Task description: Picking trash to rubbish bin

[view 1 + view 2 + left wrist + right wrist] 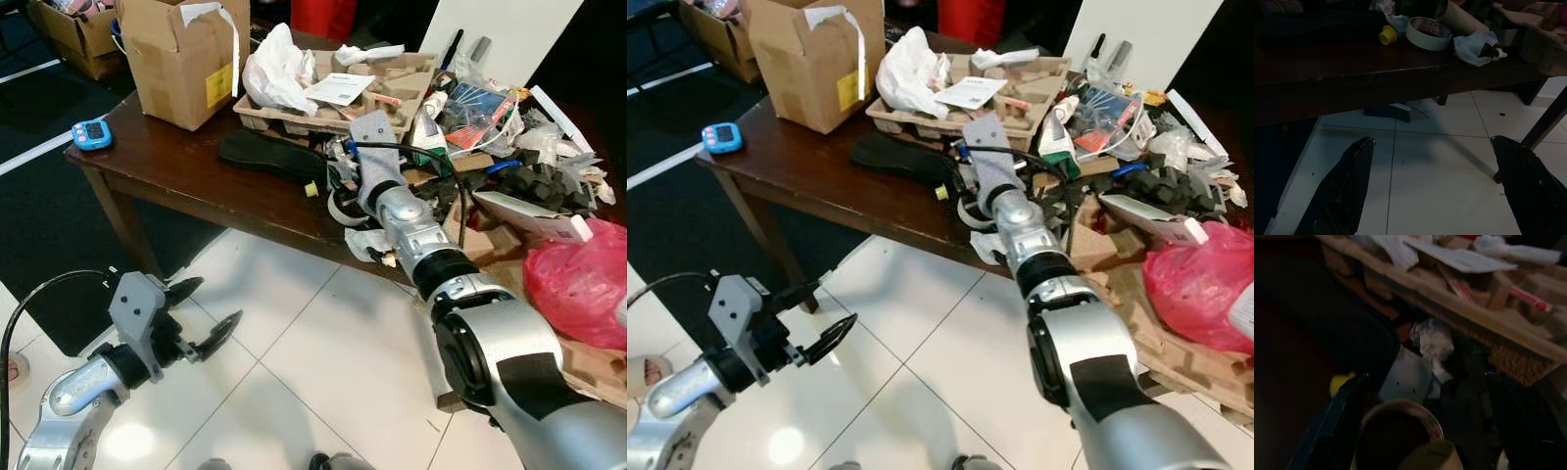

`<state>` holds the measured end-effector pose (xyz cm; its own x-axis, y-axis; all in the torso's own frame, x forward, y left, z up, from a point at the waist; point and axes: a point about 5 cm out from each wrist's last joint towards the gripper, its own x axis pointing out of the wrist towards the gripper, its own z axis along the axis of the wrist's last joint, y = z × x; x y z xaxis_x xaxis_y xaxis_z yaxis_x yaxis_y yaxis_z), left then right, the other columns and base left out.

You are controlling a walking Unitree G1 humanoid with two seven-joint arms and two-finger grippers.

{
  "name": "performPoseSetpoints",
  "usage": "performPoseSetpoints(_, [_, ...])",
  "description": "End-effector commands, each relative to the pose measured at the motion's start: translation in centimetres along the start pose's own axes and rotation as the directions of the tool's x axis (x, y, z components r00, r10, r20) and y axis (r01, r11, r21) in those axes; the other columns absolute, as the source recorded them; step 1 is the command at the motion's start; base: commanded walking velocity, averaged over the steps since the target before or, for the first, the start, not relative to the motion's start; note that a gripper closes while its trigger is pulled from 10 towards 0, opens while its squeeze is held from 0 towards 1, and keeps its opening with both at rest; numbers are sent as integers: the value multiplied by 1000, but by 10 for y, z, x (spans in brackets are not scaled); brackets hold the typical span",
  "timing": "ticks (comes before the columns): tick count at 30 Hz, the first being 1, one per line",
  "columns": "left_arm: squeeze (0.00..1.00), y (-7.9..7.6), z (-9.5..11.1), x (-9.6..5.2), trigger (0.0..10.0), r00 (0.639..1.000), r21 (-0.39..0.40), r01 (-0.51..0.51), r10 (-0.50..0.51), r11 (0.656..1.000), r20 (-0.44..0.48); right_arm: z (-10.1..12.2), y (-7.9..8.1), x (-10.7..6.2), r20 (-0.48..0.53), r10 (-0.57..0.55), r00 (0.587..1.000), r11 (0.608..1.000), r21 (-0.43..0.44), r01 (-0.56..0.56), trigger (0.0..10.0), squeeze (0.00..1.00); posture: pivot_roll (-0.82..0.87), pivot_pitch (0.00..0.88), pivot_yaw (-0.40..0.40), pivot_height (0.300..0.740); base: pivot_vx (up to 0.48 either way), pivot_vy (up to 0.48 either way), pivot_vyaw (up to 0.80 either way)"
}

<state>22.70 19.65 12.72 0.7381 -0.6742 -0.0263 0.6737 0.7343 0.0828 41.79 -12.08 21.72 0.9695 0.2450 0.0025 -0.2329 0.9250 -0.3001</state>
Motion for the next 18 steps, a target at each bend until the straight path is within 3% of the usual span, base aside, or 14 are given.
performPoseSetpoints(1, [0, 0, 1, -6, 10000, 1000, 6, 9, -9, 1000, -29, -16, -7, -5, -68, 16, 998, 1000, -3, -16, 10000, 0, 301, 163, -110, 740, 0, 0, 0])
performPoseSetpoints(8, [0, 7, 19, -18, 10000, 999, 42, 4, -3, 999, -37, -24, -32, -12, -107, 9, 994, 1000, -22, -11, 10000, 0, 297, 164, -107, 740, 0, 0, 0])
performPoseSetpoints(12, [0, 8, 24, -20, 10000, 999, 54, 12, -10, 998, -37, -25, -30, -12, -112, 29, 993, 1000, -4, -30, 10000, 0, 297, 164, -107, 740, 0, 0, 0])
performPoseSetpoints(18, [0, 7, 41, -21, 10000, 999, 81, 42, -41, 996, -14, -27, -18, -12, -112, 169, 979, 975, 164, -149, 10000, 0, 296, 165, -93, 740, 0, 0, 0])
